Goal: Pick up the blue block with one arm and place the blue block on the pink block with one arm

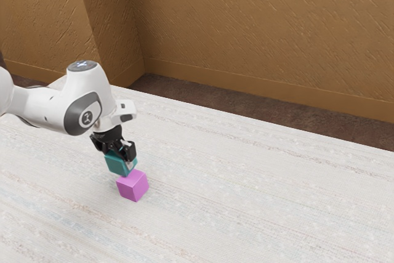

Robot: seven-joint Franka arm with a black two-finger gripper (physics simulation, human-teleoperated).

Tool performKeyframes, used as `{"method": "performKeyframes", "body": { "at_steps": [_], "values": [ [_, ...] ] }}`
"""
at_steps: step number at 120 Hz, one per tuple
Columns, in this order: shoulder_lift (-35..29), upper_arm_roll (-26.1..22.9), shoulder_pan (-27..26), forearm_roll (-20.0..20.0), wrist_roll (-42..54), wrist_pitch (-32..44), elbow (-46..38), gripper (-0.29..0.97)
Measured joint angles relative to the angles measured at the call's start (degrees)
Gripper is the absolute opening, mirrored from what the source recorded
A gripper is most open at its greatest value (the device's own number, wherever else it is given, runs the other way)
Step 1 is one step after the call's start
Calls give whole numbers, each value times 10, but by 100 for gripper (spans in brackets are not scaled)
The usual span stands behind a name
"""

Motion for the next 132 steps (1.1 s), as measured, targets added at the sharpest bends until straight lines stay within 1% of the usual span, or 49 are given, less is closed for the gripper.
{"method": "performKeyframes", "body": {
  "at_steps": [17, 47, 81, 132],
  "values": [
    [0, 0, 1, -5, -1, 0, -1, 35],
    [-1, 0, -21, -13, -2, 0, -10, 36],
    [-7, 0, -10, -18, -3, 0, -22, 34],
    [-14, 0, -24, -21, -1, -1, -21, 36]
  ]
}}
